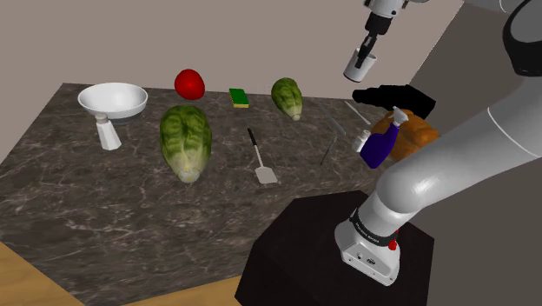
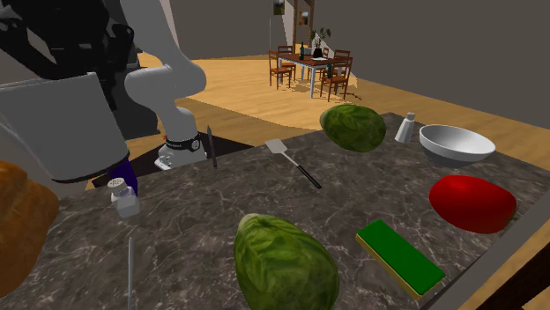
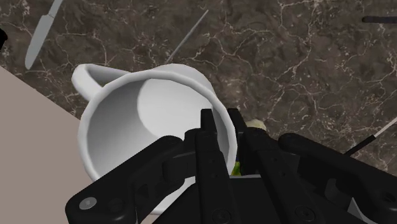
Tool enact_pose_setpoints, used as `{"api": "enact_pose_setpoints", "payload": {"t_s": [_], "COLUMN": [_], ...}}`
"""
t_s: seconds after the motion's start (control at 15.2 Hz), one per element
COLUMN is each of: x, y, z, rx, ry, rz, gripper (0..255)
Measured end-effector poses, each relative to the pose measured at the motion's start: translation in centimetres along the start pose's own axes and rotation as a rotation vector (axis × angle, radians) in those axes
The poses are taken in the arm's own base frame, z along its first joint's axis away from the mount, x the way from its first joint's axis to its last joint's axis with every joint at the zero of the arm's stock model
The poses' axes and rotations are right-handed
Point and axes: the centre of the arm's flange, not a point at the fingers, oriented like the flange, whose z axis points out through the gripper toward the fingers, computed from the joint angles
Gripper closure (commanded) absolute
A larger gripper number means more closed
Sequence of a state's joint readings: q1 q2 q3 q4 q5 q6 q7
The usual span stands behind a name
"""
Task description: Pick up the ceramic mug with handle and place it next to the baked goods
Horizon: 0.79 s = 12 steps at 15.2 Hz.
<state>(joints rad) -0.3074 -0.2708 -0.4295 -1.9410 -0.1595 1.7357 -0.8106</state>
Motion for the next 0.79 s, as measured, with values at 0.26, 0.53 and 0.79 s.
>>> {"api": "enact_pose_setpoints", "payload": {"t_s": [0.26, 0.53, 0.79], "x": [-3.6, -7.7, -11.8], "y": [3.6, 6.9, 11.1], "z": [0.2, 0.6, 0.5], "rx": [0.0, 0.001, 0.001], "ry": [0.0, 0.001, 0.0], "rz": [0.0, 0.0, 0.0], "gripper": [255, 255, 255]}}
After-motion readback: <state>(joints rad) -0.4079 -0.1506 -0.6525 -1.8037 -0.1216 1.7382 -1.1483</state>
